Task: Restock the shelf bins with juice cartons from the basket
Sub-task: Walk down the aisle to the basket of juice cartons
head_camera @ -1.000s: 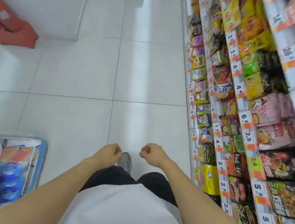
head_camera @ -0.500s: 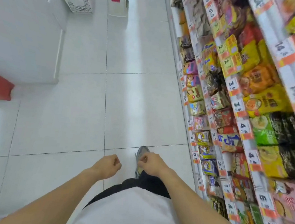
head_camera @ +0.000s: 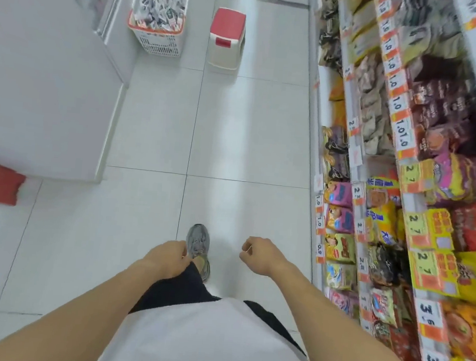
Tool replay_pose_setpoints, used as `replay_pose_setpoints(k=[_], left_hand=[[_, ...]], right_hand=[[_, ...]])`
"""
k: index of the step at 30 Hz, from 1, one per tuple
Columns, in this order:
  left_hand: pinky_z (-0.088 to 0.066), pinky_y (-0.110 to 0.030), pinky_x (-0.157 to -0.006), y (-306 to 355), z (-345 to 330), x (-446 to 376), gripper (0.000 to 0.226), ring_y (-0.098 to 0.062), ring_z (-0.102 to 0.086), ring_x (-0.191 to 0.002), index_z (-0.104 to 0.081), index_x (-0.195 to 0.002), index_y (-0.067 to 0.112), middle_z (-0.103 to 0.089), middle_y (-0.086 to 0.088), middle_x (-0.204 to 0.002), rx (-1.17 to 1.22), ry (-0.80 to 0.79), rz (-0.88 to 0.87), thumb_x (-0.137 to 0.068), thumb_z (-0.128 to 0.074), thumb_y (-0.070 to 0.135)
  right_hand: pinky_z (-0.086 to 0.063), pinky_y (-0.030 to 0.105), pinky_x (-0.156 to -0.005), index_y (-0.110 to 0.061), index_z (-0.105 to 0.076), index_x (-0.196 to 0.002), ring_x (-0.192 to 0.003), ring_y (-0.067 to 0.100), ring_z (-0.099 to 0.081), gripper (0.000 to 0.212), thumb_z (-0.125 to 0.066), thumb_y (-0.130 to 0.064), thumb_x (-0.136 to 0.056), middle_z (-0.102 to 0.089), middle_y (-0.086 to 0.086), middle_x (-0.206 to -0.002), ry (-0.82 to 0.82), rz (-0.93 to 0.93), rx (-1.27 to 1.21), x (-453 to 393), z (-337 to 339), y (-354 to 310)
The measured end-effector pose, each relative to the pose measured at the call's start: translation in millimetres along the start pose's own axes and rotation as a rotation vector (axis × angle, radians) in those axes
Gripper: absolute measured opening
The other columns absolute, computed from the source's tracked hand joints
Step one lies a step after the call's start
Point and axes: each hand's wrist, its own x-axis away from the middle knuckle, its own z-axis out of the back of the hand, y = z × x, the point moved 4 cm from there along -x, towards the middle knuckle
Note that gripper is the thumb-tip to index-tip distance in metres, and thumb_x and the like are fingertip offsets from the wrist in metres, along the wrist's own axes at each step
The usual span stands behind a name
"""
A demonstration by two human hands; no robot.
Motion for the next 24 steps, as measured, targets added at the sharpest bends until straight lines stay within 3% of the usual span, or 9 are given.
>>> replay_pose_setpoints(k=[8,12,17,20,24], left_hand=[[-0.045,-0.029,-0.080,41.1,208.4,-136.9,0.030,-0.020,-0.058,-0.097,-0.058,-0.115,0.016,-0.064,-0.003,-0.117,-0.044,-0.009,-0.039,-0.098,-0.043,0.035],[-0.046,-0.029,-0.079,77.7,292.2,-215.7,0.028,-0.019,-0.059,-0.099,-0.057,-0.113,0.017,-0.064,-0.001,-0.114,-0.005,-0.035,-0.022,-0.097,-0.044,0.036],[-0.045,-0.028,-0.079,127.6,396.9,-317.2,0.027,-0.019,-0.059,-0.098,-0.058,-0.112,0.016,-0.065,-0.002,-0.113,0.064,0.001,0.033,-0.098,-0.045,0.035],[-0.045,-0.029,-0.080,162.6,467.3,-365.4,0.024,-0.018,-0.059,-0.097,-0.058,-0.108,0.018,-0.065,-0.001,-0.111,0.078,0.021,0.049,-0.097,-0.045,0.035],[-0.047,-0.029,-0.079,206.0,562.0,-422.5,0.021,-0.018,-0.060,-0.095,-0.057,-0.105,0.020,-0.065,0.001,-0.108,0.131,0.074,0.041,-0.097,-0.045,0.035]], right_hand=[[-0.051,0.032,-0.089,-0.018,-0.060,-0.119,-0.102,0.021,-0.060,0.030,-0.050,-0.032,-0.094,-0.064,0.002,-0.117,0.061,-0.031,-0.062,-119.2,183.7,-71.2],[-0.049,0.032,-0.084,-0.019,-0.055,-0.102,-0.089,0.021,-0.054,0.014,-0.048,-0.029,-0.095,-0.063,0.004,-0.105,0.040,-0.011,-0.129,-189.5,266.2,-82.1],[-0.047,0.033,-0.090,-0.014,-0.054,-0.125,-0.102,0.022,-0.059,0.034,-0.049,-0.032,-0.096,-0.064,0.006,-0.119,0.015,-0.007,-0.162,-293.7,386.7,-83.6],[-0.046,0.029,-0.083,-0.014,-0.055,-0.123,-0.098,0.020,-0.059,0.033,-0.053,-0.029,-0.094,-0.063,0.006,-0.120,-0.005,-0.006,-0.162,-344.9,467.9,-90.0],[-0.050,0.029,-0.088,-0.017,-0.057,-0.126,-0.101,0.020,-0.062,0.036,-0.055,-0.032,-0.094,-0.064,0.004,-0.118,-0.002,-0.001,-0.155,-402.0,577.8,-105.2]])
